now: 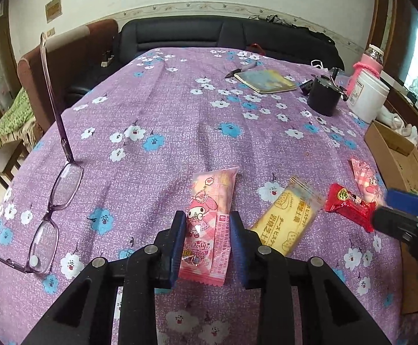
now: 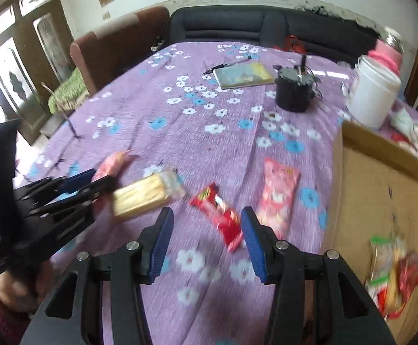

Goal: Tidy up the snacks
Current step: 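Grasp a small red character-face packet with the right gripper while the left holds the pink packet, then carry the pink and red packets over the cardboard tray with both grippers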

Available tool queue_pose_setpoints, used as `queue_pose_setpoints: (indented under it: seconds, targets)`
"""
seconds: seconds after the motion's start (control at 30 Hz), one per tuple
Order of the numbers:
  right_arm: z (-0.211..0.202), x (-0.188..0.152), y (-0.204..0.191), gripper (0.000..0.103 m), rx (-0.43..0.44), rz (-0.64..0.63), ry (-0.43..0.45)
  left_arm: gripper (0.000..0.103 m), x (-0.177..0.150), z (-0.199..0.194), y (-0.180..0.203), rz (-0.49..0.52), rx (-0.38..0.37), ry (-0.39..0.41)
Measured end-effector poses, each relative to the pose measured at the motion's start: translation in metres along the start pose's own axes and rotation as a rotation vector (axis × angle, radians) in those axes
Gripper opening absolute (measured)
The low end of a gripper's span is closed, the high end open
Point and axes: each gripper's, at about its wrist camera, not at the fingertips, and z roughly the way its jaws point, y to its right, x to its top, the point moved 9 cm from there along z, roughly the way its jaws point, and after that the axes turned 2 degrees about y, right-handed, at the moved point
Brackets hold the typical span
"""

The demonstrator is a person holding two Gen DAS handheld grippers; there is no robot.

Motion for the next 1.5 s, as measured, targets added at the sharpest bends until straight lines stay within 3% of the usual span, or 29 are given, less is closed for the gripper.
queue_pose_setpoints:
  seconds: [0.27, 0.33, 0.43, 0.53, 0.73, 0.9, 1.2, 1.5]
  targets:
    - [0.035, -0.015, 0.012, 0.046, -0.089, -0.041, -0.112, 0.031, 0.000, 0.000, 0.000, -0.006, -0.005, -0.003]
    - [0.033, -0.019, 0.009, 0.031, -0.090, -0.040, -0.113, 0.031, 0.000, 0.000, 0.000, -0.008, -0.005, -0.003]
    - [0.027, -0.025, -0.001, 0.026, -0.104, -0.061, -0.120, 0.031, 0.000, 0.000, 0.000, -0.003, 0.000, -0.001]
    - [0.016, -0.030, -0.009, 0.020, -0.064, -0.001, -0.090, 0.032, 0.000, -0.001, -0.001, -0.005, 0.000, 0.001]
    - [-0.019, -0.046, -0.010, 0.020, 0.044, 0.192, 0.034, 0.031, 0.006, -0.012, -0.004, -0.031, -0.014, 0.046]
    - [-0.032, -0.044, -0.003, 0.020, 0.043, 0.207, 0.127, 0.031, 0.012, -0.024, -0.004, -0.035, -0.020, 0.095]
    - [-0.041, -0.040, 0.012, 0.020, 0.080, 0.248, 0.170, 0.031, 0.019, -0.033, -0.005, -0.050, -0.054, 0.137]
    - [-0.052, -0.035, 0.020, 0.020, 0.076, 0.259, 0.212, 0.031, 0.020, -0.041, 0.004, 0.021, 0.014, 0.193]
